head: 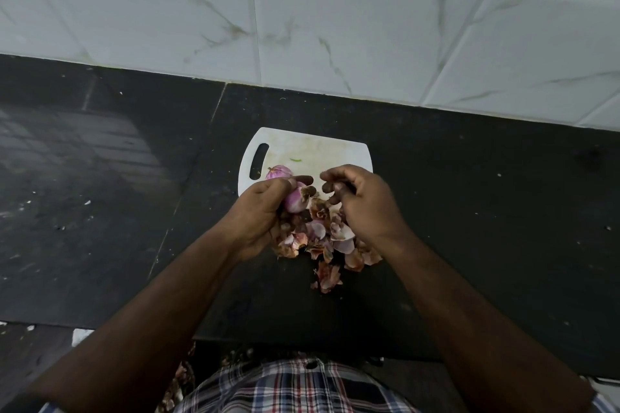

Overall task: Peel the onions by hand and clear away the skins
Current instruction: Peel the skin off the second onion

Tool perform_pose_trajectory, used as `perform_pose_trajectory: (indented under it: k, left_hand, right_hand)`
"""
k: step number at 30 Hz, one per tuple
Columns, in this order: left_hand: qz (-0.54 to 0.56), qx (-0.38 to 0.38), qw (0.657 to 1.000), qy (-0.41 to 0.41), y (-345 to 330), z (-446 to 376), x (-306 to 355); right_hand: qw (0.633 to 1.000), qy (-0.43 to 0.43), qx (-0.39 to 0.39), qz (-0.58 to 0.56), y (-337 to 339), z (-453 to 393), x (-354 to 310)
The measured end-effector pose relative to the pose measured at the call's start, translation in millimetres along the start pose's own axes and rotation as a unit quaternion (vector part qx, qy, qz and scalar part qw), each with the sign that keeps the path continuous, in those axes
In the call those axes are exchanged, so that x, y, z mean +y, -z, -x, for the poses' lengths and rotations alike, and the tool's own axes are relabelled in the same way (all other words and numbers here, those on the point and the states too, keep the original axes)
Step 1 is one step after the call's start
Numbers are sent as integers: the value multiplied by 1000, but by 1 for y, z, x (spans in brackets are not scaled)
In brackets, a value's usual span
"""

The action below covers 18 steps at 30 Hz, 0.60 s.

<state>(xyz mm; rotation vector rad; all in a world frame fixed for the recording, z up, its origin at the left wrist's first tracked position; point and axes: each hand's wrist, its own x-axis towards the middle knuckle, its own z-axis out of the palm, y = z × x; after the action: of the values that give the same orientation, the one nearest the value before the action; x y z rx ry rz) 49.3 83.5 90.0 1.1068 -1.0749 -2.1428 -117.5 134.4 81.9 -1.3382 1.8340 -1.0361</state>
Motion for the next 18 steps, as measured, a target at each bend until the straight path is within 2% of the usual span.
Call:
perform_pose_trajectory:
  k: [2, 5, 10, 12, 15, 18]
  left_hand:
    - [-34, -8, 999, -13, -1, 0, 0]
    - [-106, -24, 994, -31, -3, -2, 0]
    - [-162, -32, 986, -28, 5, -7, -2]
    - [-164, -43, 985, -29, 8, -10, -6]
    - [-137, -53, 989, -34, 7, -10, -7]
    - [-95, -56, 993, -52, 6, -10, -9]
  right_hand:
    - [992, 58, -50, 97, 5, 4, -7]
    - [953, 112, -112, 258, 5, 4, -12]
    - [880, 196, -138, 409, 18, -2, -15]
    - [869, 193, -174, 422, 22, -6, -17]
    - [886, 196, -223, 356, 23, -7, -18]
    - [910, 238, -166, 296, 19, -6, -16]
